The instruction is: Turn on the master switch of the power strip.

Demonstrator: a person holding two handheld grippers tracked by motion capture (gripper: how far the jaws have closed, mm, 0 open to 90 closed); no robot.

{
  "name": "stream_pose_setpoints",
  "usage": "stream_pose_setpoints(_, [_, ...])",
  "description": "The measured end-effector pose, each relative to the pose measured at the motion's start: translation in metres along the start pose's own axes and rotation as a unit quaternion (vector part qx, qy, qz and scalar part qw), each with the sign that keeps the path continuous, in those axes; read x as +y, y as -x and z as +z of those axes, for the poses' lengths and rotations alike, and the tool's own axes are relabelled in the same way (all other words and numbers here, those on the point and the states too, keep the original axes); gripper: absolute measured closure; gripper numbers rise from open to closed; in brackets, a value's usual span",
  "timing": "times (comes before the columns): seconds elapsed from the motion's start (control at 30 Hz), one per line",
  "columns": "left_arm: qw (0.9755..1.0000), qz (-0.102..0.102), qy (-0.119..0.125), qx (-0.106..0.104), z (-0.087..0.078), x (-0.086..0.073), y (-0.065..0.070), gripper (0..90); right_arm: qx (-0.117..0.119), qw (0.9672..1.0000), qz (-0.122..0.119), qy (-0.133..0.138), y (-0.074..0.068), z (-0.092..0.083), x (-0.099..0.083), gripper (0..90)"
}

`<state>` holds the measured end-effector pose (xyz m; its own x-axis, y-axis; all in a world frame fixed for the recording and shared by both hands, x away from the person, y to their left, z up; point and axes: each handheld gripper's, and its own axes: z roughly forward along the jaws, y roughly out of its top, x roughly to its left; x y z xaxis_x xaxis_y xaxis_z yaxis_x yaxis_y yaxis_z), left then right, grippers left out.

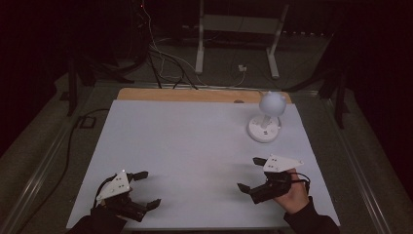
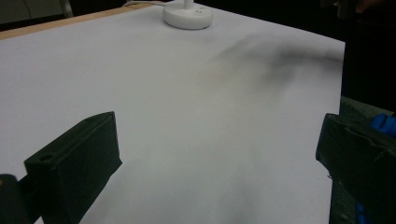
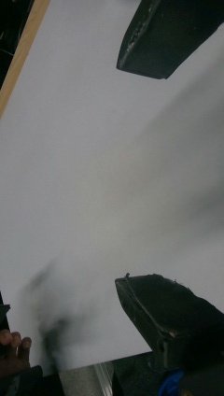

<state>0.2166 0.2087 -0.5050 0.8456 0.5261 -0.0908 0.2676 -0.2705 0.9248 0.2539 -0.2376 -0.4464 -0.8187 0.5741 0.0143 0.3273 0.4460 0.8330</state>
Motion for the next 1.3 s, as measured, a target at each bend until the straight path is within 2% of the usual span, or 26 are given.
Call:
stream_pose_setpoints(0.33, [1.0000,0.000,-0.001,0.000,0.000,0.000,0.000,0.2,-0.014,0.9999,0.000,0.004,0.009,-0.006,0.009,0.0])
stream_pose_setpoints(0.87, [1.0000,0.000,0.000,0.000,0.000,0.000,0.000,0.2,-0.039,0.9990,0.016,0.013,0.029,-0.016,0.016,0.6])
stream_pose_setpoints(1.3, [1.0000,0.000,-0.001,0.001,0.000,0.000,0.000,0.2,-0.065,0.9974,0.029,0.014,0.053,-0.019,0.020,0.0])
